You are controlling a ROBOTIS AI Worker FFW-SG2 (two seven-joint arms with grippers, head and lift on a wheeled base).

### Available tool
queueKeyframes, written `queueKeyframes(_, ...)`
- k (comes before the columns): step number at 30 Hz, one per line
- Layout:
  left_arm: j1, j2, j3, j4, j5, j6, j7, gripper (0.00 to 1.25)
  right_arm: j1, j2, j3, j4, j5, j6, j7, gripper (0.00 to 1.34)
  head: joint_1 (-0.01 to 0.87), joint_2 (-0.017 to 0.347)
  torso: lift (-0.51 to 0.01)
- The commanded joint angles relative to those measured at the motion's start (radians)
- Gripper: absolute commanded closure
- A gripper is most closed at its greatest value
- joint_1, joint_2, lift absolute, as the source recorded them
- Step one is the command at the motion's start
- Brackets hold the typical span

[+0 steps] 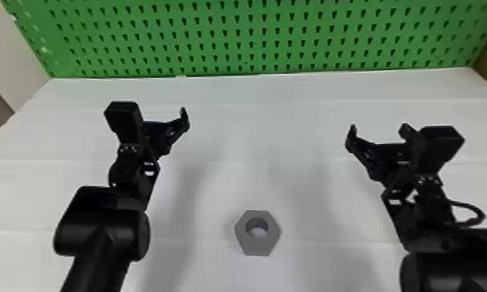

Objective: Pick up the hex nut

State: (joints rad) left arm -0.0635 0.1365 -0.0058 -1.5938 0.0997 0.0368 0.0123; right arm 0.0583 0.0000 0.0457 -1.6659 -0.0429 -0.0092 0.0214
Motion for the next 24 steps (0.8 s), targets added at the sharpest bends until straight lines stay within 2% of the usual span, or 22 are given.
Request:
queueKeyframes(1,0.001,0.000,0.001,0.000,0.000,0.000,0.000,0.09,0.000,0.001,0.005,0.000,0.000,0.002,0.000,0.16,0.785,0.149,-0.089)
queueKeyframes(24,0.004,0.000,0.007,0.000,0.000,0.000,0.000,0.09,0.012,-0.002,0.049,-0.031,-0.019,0.040,0.000,0.16,0.785,0.149,-0.089)
